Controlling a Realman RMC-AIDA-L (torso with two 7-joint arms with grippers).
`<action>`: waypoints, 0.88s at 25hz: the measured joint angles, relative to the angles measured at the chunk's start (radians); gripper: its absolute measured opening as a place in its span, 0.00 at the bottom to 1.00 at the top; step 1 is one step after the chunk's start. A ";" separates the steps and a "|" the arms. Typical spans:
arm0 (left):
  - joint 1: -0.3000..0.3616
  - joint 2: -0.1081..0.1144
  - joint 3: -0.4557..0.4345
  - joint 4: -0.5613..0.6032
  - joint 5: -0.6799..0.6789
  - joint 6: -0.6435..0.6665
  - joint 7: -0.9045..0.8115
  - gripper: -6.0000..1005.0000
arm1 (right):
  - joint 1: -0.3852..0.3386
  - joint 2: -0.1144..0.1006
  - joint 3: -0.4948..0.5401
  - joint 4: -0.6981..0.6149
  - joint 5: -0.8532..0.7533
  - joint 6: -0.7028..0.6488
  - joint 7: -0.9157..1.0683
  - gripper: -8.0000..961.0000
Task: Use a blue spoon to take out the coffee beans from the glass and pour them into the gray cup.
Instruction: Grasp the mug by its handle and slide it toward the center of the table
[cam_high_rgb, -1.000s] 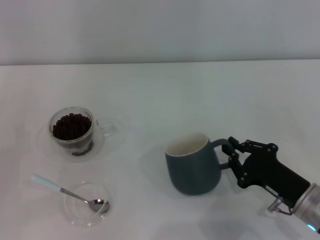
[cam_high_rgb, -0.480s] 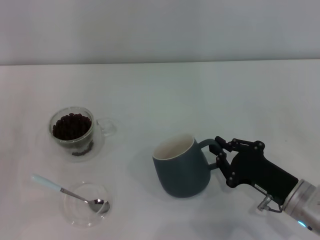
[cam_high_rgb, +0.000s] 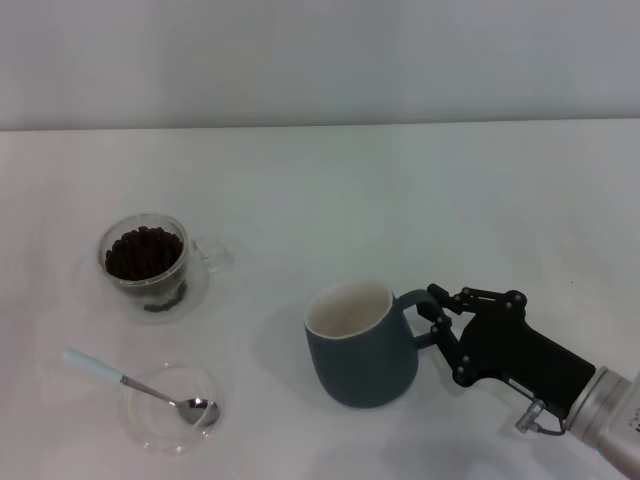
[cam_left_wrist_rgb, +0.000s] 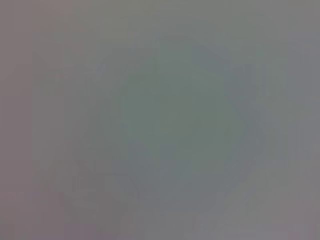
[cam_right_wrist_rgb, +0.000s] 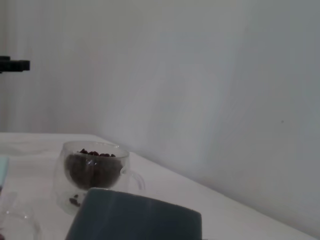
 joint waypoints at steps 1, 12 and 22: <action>-0.001 0.000 0.000 0.000 0.000 0.000 0.001 0.70 | 0.000 0.000 0.000 0.002 0.000 -0.001 -0.005 0.15; -0.005 0.000 0.002 0.000 0.003 0.000 0.002 0.70 | -0.009 -0.004 -0.001 0.025 -0.003 -0.003 -0.060 0.15; -0.004 -0.002 -0.001 -0.001 0.000 0.000 0.002 0.70 | -0.020 -0.005 0.001 0.041 -0.003 -0.009 -0.101 0.43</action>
